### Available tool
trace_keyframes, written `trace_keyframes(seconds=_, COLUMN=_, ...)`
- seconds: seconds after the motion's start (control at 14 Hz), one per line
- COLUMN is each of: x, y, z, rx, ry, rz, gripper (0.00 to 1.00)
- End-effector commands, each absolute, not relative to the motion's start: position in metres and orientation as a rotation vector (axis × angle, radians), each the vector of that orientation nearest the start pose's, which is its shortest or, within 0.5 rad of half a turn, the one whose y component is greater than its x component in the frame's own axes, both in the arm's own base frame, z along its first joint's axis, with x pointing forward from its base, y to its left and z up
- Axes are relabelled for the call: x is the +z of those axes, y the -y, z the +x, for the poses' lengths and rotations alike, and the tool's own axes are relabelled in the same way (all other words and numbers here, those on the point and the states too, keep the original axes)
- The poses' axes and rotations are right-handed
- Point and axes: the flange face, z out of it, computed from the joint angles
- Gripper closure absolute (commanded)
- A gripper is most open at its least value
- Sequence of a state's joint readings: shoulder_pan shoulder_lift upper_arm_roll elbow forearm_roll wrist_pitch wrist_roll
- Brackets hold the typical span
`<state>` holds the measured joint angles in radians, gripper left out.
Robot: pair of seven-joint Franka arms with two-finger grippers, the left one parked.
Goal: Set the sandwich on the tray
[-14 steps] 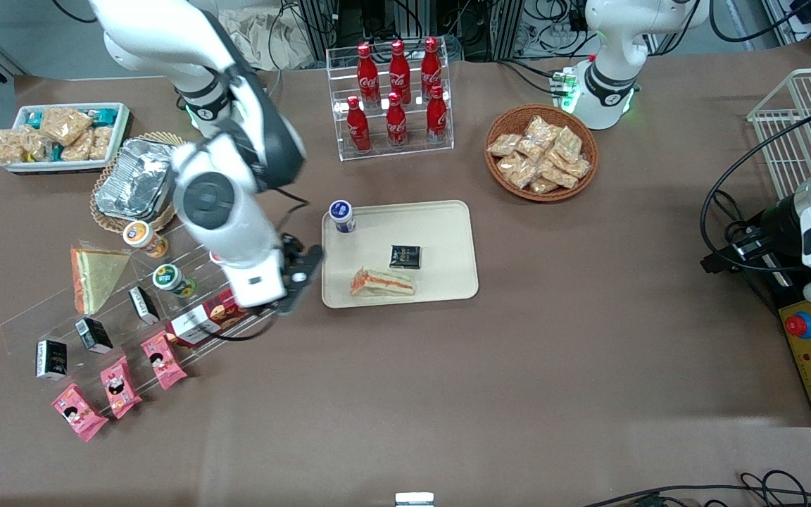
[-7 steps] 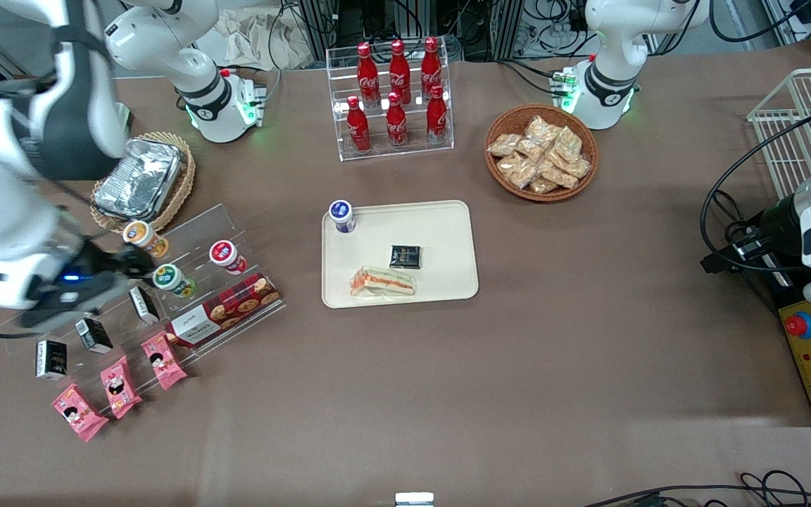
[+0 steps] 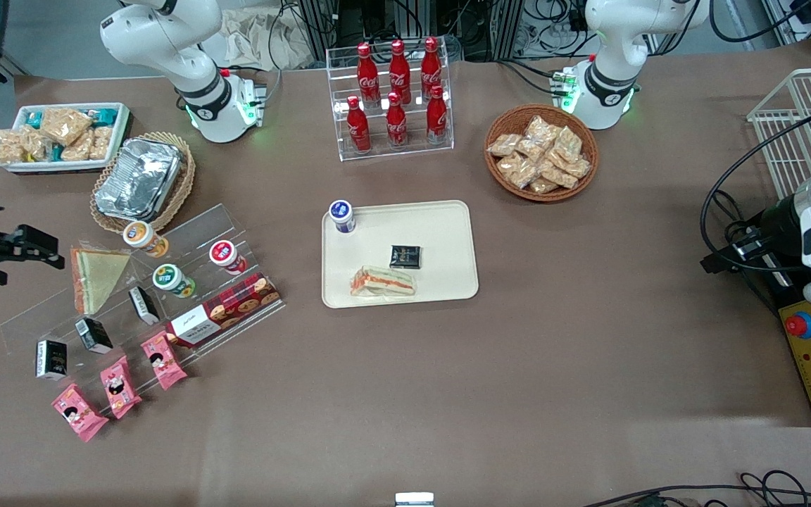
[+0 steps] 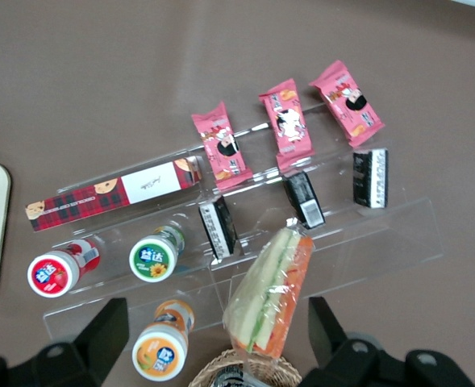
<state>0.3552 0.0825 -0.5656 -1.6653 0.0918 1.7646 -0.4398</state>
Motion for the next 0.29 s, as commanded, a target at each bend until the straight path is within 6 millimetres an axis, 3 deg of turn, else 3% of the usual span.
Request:
trace_keyframes(seconds=0.0, x=0.5643, y=0.1131, z=0.5704, rx=-0.070, ry=0.277, rz=-3.066, gripper=0.01)
trace_keyframes(seconds=0.21, x=0.5625, y=0.1178, z=0.5658, rx=-0.036, ry=0.266, rz=-3.056, gripper=0.01)
